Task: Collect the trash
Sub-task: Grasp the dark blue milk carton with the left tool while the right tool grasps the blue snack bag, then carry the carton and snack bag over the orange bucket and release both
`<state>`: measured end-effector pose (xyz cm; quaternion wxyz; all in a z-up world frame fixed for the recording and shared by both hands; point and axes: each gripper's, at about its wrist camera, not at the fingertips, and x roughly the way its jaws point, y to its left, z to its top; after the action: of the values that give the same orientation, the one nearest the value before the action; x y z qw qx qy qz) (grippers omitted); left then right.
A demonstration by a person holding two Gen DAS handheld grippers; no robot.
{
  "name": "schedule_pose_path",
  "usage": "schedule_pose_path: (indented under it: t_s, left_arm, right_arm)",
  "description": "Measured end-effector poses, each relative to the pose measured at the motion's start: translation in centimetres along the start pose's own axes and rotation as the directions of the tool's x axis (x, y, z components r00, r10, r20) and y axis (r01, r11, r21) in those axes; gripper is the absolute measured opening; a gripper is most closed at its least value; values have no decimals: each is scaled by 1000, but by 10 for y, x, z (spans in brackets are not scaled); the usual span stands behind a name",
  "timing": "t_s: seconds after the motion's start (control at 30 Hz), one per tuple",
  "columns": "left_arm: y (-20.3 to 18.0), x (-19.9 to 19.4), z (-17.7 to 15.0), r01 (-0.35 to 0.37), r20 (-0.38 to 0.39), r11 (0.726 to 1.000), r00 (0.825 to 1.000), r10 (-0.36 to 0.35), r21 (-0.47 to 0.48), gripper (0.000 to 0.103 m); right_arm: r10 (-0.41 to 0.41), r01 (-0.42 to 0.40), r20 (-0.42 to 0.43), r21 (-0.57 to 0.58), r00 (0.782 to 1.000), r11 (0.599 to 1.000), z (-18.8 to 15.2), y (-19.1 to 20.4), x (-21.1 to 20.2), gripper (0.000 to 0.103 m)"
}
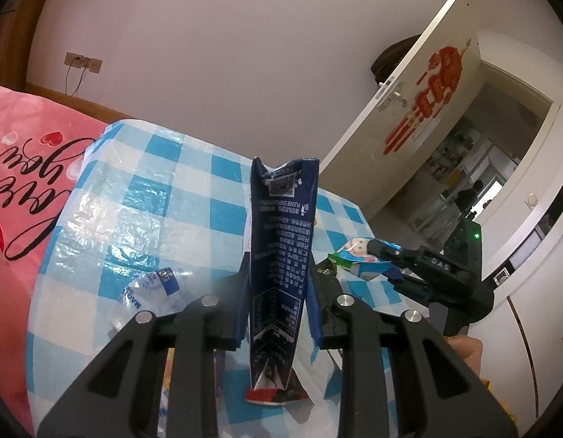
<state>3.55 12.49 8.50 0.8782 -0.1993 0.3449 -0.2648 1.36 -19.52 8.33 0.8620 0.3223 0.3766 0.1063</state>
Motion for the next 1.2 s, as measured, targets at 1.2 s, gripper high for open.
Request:
schedule_pose_path:
  t_s: [1.2]
  left_arm:
    - [52,-214,17,-132,338,989,930,146,-65,28]
  right_arm:
    - [219,-290,-209,-423,953,858,-76,265,22,46]
